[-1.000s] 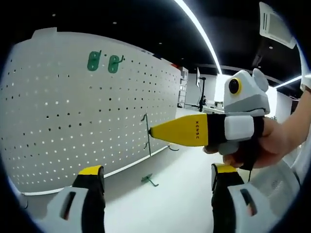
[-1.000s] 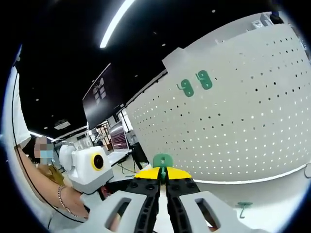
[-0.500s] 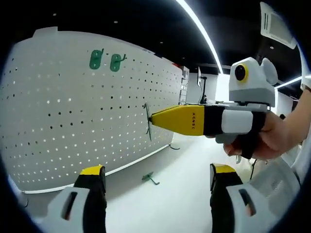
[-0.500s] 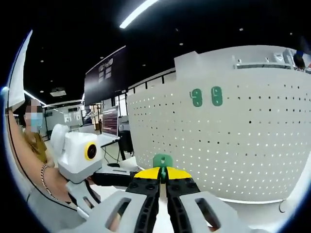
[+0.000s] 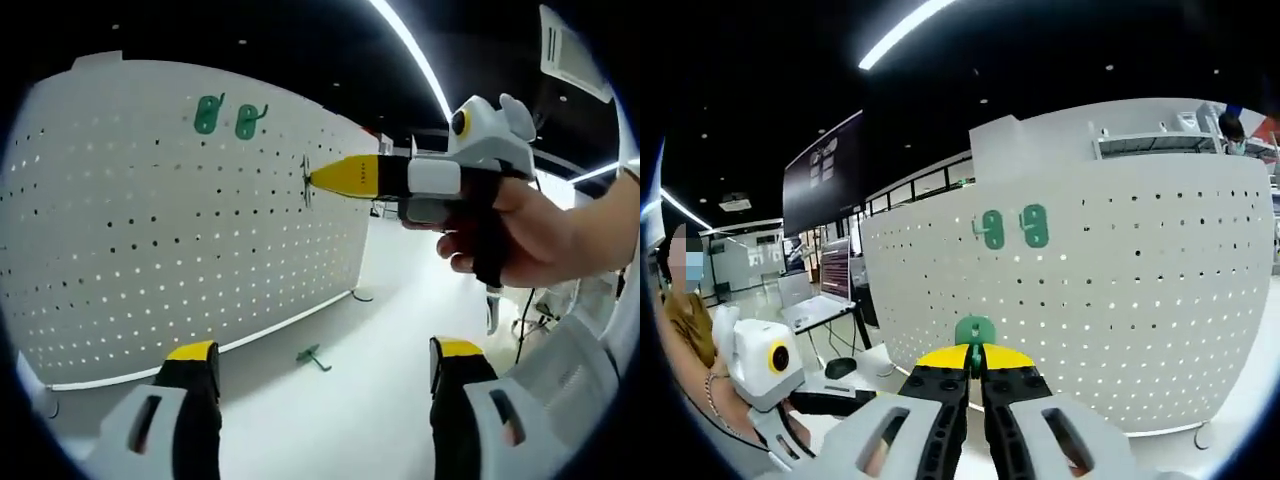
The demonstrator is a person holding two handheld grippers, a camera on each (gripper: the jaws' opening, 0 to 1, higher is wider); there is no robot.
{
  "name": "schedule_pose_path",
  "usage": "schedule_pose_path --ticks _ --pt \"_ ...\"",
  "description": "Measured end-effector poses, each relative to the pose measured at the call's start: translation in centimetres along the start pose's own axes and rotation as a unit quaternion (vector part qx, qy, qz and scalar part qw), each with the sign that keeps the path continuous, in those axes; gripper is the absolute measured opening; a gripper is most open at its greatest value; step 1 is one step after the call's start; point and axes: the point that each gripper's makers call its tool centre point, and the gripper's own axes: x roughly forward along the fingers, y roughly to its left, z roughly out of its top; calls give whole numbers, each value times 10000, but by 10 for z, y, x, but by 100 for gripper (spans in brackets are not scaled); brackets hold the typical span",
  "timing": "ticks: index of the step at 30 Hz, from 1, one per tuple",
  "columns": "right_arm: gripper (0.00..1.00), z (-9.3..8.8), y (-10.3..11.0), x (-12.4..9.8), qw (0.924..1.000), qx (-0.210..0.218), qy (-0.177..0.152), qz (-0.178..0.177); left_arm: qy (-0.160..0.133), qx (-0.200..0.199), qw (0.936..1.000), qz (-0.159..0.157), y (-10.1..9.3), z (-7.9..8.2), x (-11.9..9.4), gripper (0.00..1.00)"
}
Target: Insert the hook assembly into the mounting plate slot until the hook locks in place.
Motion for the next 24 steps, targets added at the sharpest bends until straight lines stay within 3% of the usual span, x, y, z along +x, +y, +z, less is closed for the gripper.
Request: schedule_pose_path --ticks 24 --pt "1 45 -50 16 9972 -198 -338 -644 134 -115 9998 123 11 -22 -17 87"
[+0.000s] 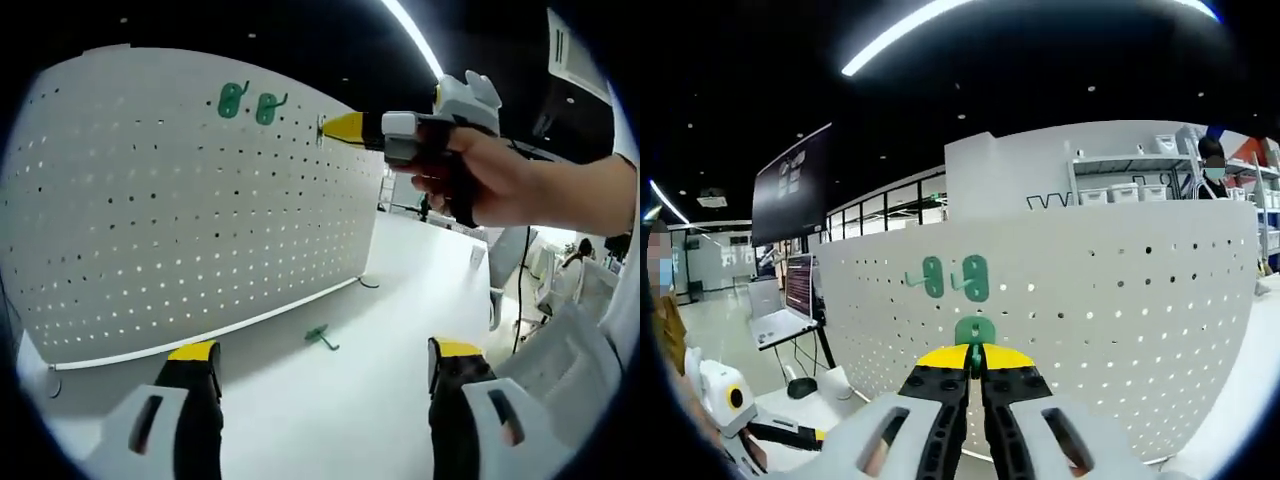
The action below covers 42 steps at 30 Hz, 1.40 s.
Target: Insert the hook assembly into the mounting plate slot until the hook locks in place.
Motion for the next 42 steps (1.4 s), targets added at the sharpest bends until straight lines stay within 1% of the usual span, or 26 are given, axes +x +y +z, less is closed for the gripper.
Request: schedule_pose_path --ticks 11,23,30,35,42 --pt "1 13 -18 10 9995 -148 -126 -241 65 -66 9999 46 4 -9 -6 87" --pt "1 28 -29 23 9978 -399 -314 -425 167 -126 9997 103 7 -19 -12 85" --pt "1 38 -35 32 9967 -481 -417 -508 235 -107 9996 103 5 -24 -14 85" --pt "1 39 -37 37 9959 -570 -431 -554 265 -151 9995 126 7 -28 -15 84" --pt "1 40 -40 42 9958 -549 -445 -577 301 -175 9992 176 10 -31 -19 84"
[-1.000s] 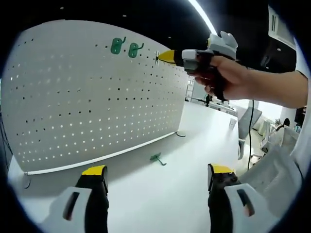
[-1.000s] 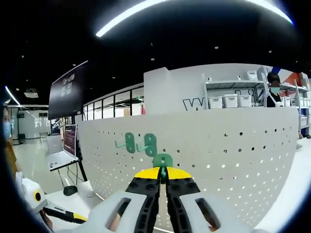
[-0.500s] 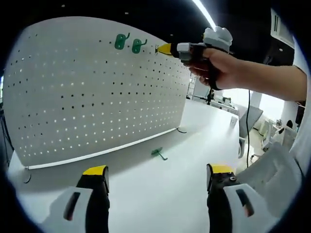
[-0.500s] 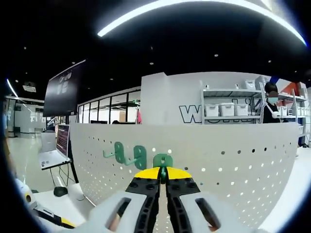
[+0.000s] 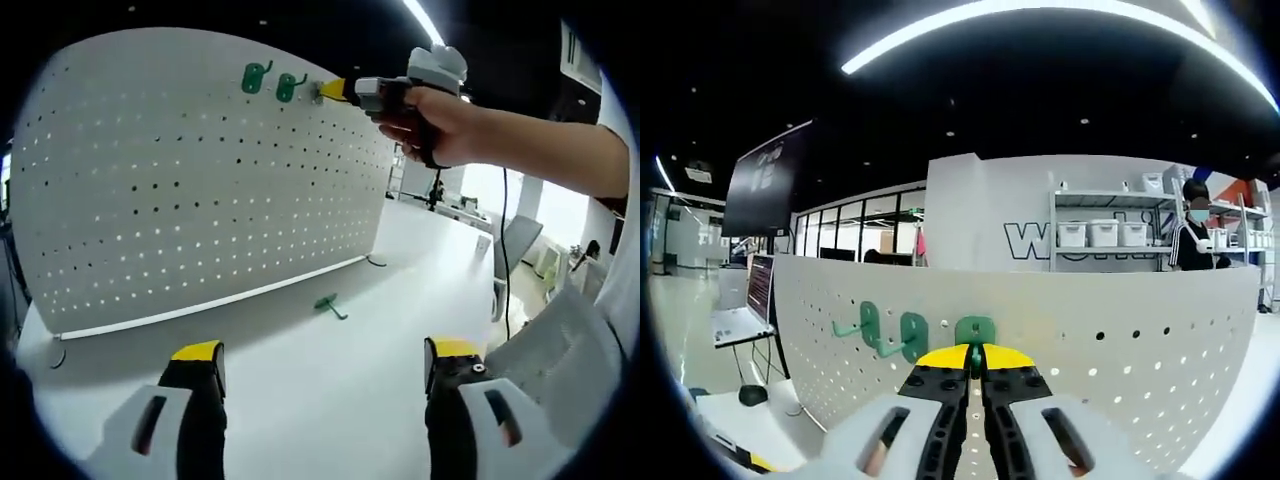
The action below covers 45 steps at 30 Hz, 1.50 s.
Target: Insert the hook assembly into the mounting plate slot until the hook locks in place.
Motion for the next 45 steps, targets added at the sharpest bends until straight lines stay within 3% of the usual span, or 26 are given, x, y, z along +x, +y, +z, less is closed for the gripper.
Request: schedule_pose_path --ticks 11,20,23,26,29,35,45 --pt "1 -3 -1 4 10000 -20 10 -67 24 -43 10000 30 3 -1 -1 83" --pt "1 -3 0 7 9985 -238 78 -488 21 -74 10000 38 6 -2 -1 82" --pt "1 -3 -1 7 9980 -40 64 -630 21 -86 10000 45 6 -2 -2 82" --pt "1 -3 -1 7 9969 -111 64 -773 15 -85 10000 42 6 -2 -3 82" --pt "1 -4 -3 7 9946 287 8 -996 7 -98 9999 36 5 -2 -3 81" --pt "2 -6 -2 9 9918 279 -15 -1244 -65 -103 9999 61 7 0 -6 81" --pt "2 -6 -2 8 9920 240 17 -1236 -135 -196 9996 167 12 0 -13 81"
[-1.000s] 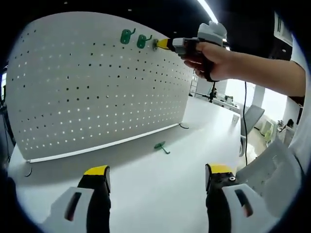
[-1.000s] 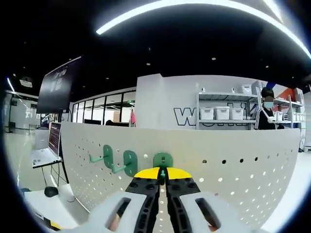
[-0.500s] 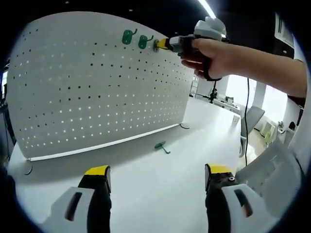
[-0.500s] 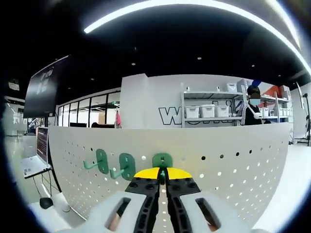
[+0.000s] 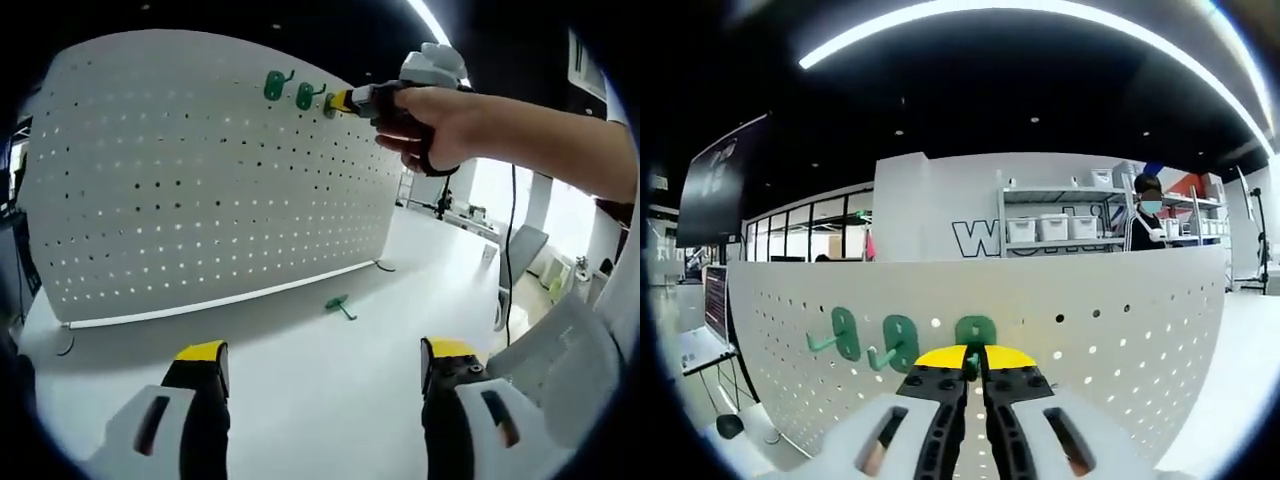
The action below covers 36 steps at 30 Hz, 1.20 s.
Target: Insert the hook assembly into the mounting plate slot until the hook locks in place.
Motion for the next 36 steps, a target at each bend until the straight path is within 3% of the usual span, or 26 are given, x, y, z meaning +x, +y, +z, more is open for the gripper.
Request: schedule_pose_path --ticks 13,15,22,29,36 --pt "3 0 1 -1 9999 78 4 152 12 73 10000 -16 -2 3 0 80" --pt "4 0 1 -1 9993 256 -40 278 16 70 10000 -8 -1 3 0 80" --pt "6 0 2 -2 9978 171 -3 645 24 80 10000 4 -2 4 1 80" --pt "16 1 8 -8 9942 -44 -88 1075 43 99 9999 2 -2 4 2 80" --pt "35 -11 14 -18 9910 -3 18 1341 39 100 9999 31 1 4 2 81"
